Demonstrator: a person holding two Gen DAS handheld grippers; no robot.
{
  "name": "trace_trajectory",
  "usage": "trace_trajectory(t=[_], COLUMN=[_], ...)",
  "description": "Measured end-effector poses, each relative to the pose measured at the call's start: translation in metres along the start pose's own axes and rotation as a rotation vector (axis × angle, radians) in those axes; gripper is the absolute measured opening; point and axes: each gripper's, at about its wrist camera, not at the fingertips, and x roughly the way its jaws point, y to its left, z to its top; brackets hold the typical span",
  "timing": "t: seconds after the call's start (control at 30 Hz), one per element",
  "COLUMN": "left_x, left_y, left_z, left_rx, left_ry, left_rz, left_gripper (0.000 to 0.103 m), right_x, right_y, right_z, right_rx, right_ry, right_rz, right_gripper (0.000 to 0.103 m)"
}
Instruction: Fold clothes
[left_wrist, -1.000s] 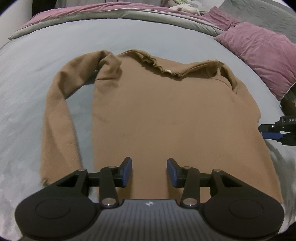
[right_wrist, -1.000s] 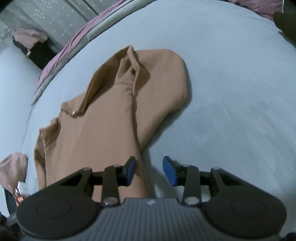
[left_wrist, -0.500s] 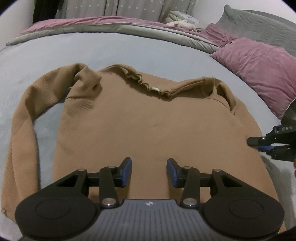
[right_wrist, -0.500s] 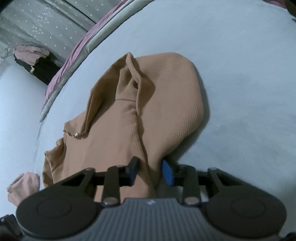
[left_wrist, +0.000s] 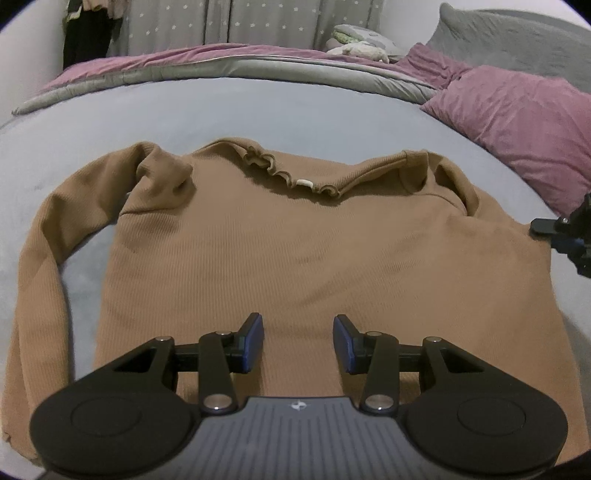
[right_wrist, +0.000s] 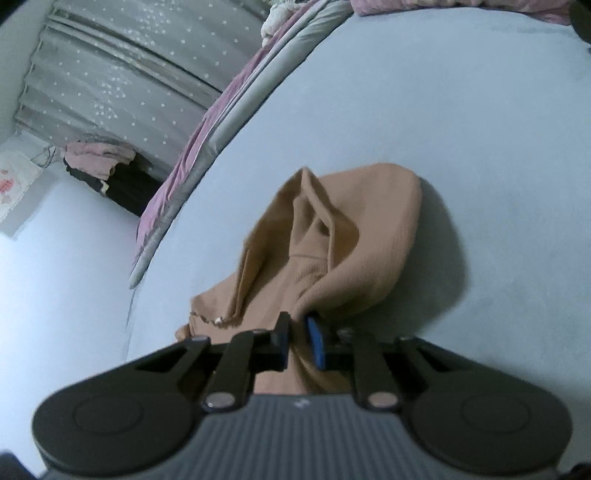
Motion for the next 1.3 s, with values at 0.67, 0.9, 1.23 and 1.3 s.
trace_trajectory(t=[0.67,0.9,1.23,1.3], left_x=[0.005,0.008,0.009,0.008], left_y=[0.003,0.01,0.03,0.038], left_z=[0.009,0.013,0.023,0.025], left_rx=[-0.035,-0.048,-0.078,-0.095], left_ry=[-0.006,-0.008,-0.032,-0.038], left_rz=[0.017,0.037,0.118,0.145], left_gripper=[0.042,0.042,0.042,0.042], right_x=[0.016,0.002,0.008,0.009], right_y=[0.017,0.005,-0.015,-0.019], right_z=[0.003,0.042,0.076,0.075], right_rx=[-0.172,-0.204,-0.253,-0.25], right_ry=[-0.105,-0.213,-0.273,-0.27], right_rz=[-0.262,-0.414,-0.579,-0.59], right_gripper=[0.01,0.01,0.01,0.011])
